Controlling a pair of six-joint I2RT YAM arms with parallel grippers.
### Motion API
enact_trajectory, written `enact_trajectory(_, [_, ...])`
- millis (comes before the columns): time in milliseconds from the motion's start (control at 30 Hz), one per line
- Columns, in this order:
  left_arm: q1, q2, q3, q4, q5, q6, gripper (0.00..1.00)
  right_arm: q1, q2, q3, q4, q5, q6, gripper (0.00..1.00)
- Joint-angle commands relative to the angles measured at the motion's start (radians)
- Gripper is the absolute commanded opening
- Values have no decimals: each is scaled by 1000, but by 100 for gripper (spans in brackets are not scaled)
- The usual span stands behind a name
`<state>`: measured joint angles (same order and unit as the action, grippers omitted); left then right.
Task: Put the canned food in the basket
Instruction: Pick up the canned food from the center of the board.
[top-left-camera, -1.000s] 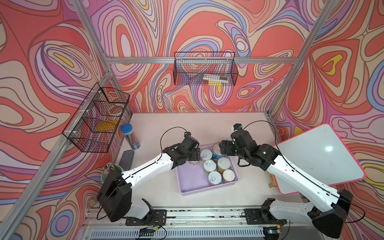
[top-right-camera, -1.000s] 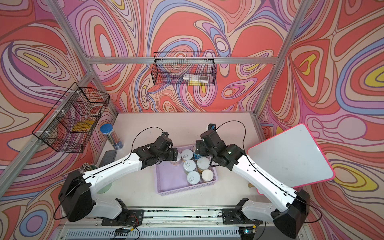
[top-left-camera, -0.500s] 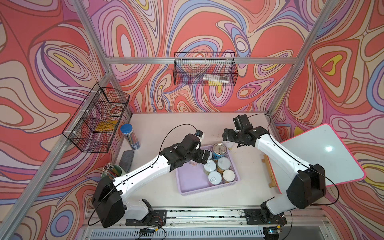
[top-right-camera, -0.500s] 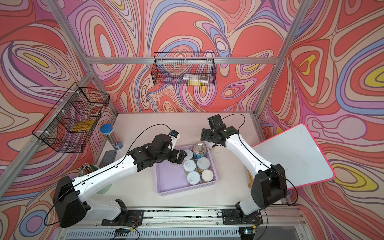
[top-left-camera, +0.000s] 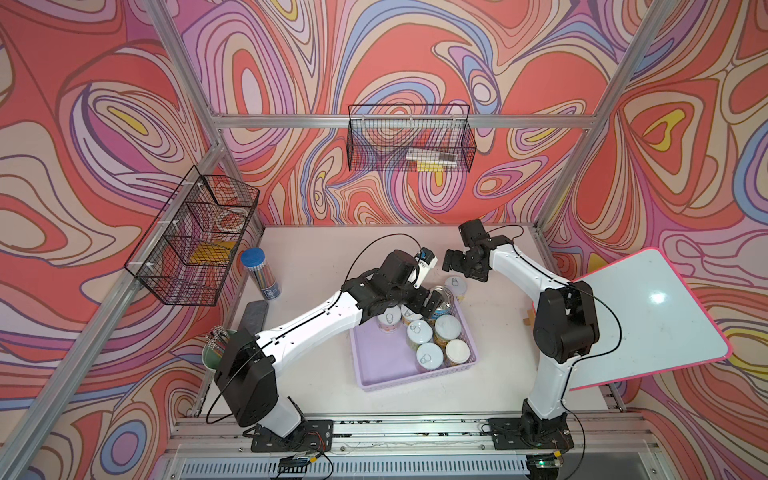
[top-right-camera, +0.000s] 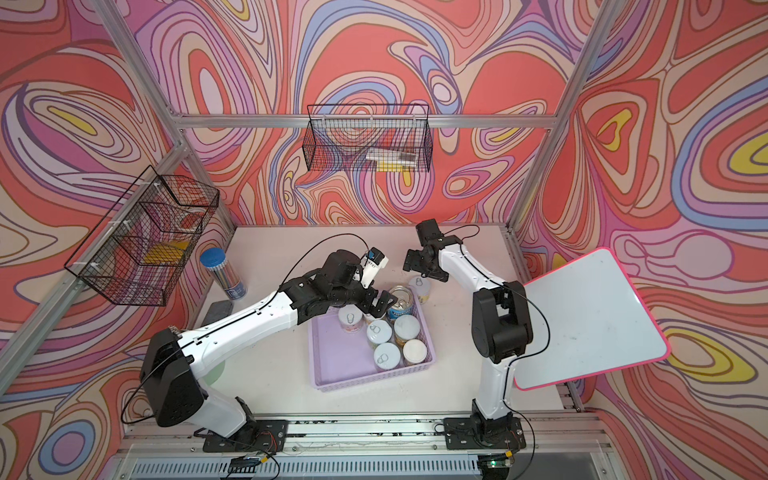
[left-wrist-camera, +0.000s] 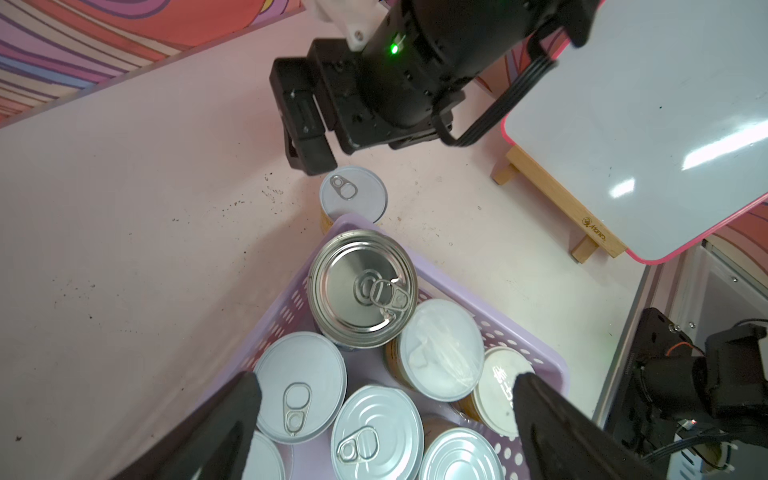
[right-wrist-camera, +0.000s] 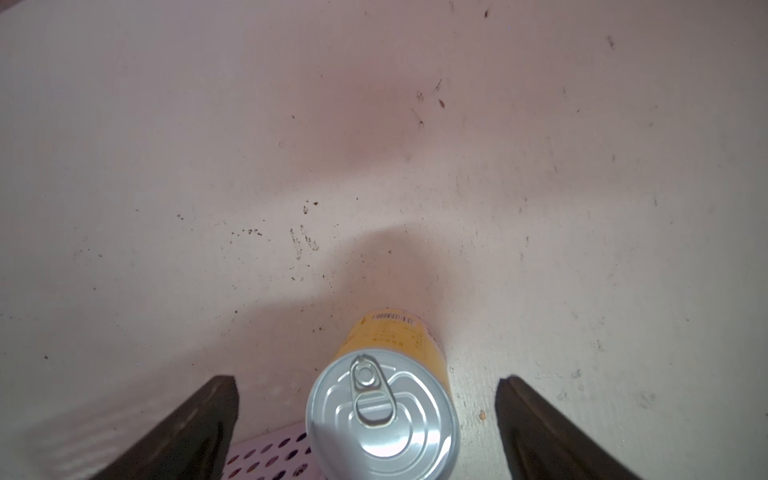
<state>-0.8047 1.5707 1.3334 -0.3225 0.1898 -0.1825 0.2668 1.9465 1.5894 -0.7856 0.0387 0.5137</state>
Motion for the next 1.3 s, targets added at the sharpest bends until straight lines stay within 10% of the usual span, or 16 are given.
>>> enact_trajectory(0, [-2, 18, 39, -36, 44, 29, 99, 0, 39, 51, -67, 36, 8, 98])
enact_trajectory(1267, [-26, 54, 50, -91, 95, 32, 99, -13, -20, -100, -156, -2, 41, 87])
